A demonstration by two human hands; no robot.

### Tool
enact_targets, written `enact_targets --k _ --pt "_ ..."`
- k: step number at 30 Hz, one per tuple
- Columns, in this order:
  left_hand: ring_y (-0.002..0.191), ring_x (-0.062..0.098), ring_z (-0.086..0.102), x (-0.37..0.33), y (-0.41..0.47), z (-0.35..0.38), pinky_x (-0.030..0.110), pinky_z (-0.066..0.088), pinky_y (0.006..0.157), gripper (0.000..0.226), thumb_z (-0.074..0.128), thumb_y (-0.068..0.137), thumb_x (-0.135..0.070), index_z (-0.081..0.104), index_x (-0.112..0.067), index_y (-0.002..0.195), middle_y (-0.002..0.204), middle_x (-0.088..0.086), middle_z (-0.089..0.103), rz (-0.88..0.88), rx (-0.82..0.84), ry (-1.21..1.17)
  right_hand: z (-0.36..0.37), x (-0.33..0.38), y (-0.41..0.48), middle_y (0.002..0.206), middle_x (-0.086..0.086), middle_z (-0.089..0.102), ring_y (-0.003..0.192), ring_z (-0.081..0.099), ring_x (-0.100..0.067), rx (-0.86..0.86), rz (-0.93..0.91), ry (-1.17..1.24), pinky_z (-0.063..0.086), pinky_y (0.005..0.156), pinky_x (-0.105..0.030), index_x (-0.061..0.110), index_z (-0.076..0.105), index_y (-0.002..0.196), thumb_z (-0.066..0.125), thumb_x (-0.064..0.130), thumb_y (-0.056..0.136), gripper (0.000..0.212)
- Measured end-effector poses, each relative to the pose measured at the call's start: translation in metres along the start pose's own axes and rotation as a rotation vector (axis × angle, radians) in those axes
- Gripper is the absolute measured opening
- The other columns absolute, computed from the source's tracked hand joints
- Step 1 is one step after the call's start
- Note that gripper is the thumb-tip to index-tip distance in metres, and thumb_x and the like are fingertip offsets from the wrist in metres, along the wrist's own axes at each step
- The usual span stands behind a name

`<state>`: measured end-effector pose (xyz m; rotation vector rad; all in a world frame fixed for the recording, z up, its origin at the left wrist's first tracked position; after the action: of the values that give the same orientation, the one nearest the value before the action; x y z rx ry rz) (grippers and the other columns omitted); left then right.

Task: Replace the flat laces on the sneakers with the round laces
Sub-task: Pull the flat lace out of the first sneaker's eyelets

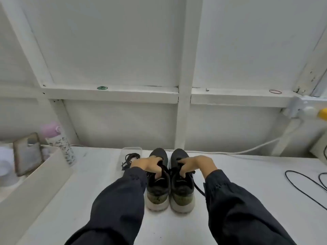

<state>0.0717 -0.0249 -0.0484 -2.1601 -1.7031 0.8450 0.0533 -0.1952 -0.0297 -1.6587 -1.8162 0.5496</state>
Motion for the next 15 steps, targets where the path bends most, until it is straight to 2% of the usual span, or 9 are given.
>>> enact_targets --k 3,5,9,13,15 --pt "0.136 0.033 0.037 -0.007 -0.004 0.005 0.047 0.04 0.106 0.092 0.068 0.073 -0.016 0.021 -0.021 0.152 0.158 0.004 0.017 0.06 -0.152 -0.101 0.007 0.002 -0.001 0.155 -0.011 0.025 0.132 0.04 -0.036 -0.112 -0.028 0.04 0.042 0.104 -0.051 0.035 0.01 0.153 0.072 0.027 0.076 0.099" --pt "0.134 0.034 0.041 -0.007 -0.006 0.009 0.043 0.04 0.106 0.08 0.061 0.08 -0.007 0.025 -0.021 0.151 0.159 0.003 0.018 0.068 -0.282 -0.147 0.013 0.003 0.001 0.154 -0.013 0.02 0.136 0.035 -0.037 -0.191 -0.051 0.086 0.042 0.105 -0.051 0.037 0.009 0.154 0.073 0.021 0.078 0.1" --pt "0.146 0.024 0.025 -0.004 -0.011 0.021 0.038 0.035 0.111 0.08 0.053 0.083 -0.005 0.022 -0.025 0.154 0.164 -0.002 0.009 0.077 -0.388 -0.25 0.028 0.004 0.004 0.158 -0.018 0.008 0.143 0.022 -0.039 -0.235 -0.099 0.187 0.042 0.105 -0.048 0.039 0.003 0.154 0.059 0.009 0.088 0.092" --pt "0.144 0.023 0.03 0.0 -0.017 0.023 0.029 0.031 0.109 0.064 0.045 0.094 -0.005 0.027 -0.023 0.153 0.163 -0.003 0.014 0.106 -0.469 -0.318 0.026 0.004 -0.001 0.15 -0.02 0.029 0.129 0.043 -0.039 -0.432 -0.11 0.17 0.046 0.098 -0.04 0.038 0.014 0.154 0.053 0.006 0.087 0.084" --pt "0.144 0.022 0.03 0.0 -0.021 0.023 0.028 0.028 0.111 0.061 0.043 0.095 -0.004 0.029 -0.022 0.152 0.162 -0.003 0.016 0.104 -0.479 -0.323 0.028 0.005 -0.004 0.147 -0.019 0.033 0.122 0.049 -0.037 -0.476 -0.1 0.142 0.047 0.095 -0.04 0.037 0.017 0.154 0.052 0.006 0.087 0.081"
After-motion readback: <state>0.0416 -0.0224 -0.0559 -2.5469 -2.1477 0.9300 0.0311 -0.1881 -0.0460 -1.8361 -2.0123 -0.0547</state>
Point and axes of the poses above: each hand's wrist, its own y-axis towards the middle knuckle, its own z-axis out of the palm, x = y × z, the point moved 9 cm from there along y, towards the middle knuckle
